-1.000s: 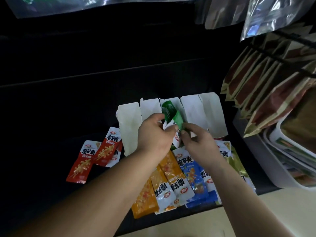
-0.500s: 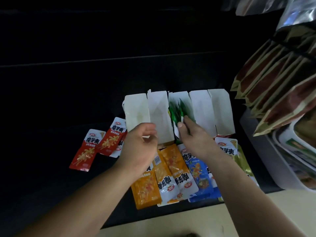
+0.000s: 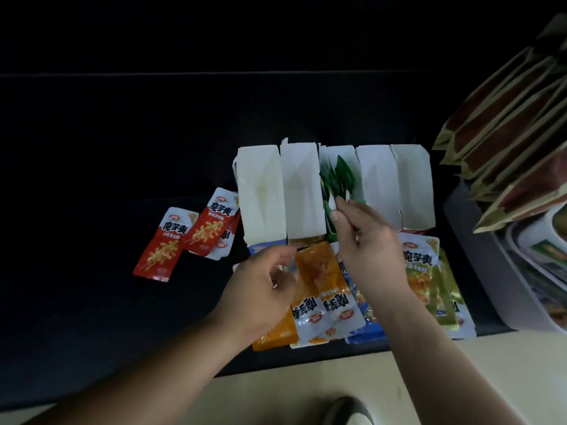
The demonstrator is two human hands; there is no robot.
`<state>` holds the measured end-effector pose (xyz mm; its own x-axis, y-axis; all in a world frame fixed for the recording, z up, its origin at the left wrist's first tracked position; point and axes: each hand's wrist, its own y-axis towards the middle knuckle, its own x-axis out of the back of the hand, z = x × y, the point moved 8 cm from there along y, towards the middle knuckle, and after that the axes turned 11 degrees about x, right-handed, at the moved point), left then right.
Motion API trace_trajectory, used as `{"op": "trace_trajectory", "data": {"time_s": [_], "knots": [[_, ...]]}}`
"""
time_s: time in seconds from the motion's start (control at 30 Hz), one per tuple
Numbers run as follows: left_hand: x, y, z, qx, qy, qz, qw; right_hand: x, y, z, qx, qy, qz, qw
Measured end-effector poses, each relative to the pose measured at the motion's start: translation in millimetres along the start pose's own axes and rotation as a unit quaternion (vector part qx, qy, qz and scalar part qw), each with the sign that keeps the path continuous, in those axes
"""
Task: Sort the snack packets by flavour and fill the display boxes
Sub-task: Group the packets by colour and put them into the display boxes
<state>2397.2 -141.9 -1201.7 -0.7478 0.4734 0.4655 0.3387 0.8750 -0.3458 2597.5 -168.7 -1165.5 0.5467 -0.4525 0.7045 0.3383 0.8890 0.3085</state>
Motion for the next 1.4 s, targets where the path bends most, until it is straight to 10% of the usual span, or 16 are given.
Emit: {"op": "trace_trajectory", "data": {"time_s": [0.33,0.73,1.03,1.4], "knots": [[11,0,29,-0.004,0.134,-0.002,0.991,30,1,10,0.028,-0.046,-0.128,0.990],[-31,-34,71,-0.094,0.421,0.085,0.898,-62,-115,28,0.130,-0.230,0.184,0.947],[-9,-33,77,-0.067,0.443,0.057,0.892,-58,-126,26,0.145,-0.089,0.171,0.971],[-58,-36,62,-0.107,0.504,0.157,0.842,-24,-120,-5,0.150,-0.205,0.116,0.960]]}}
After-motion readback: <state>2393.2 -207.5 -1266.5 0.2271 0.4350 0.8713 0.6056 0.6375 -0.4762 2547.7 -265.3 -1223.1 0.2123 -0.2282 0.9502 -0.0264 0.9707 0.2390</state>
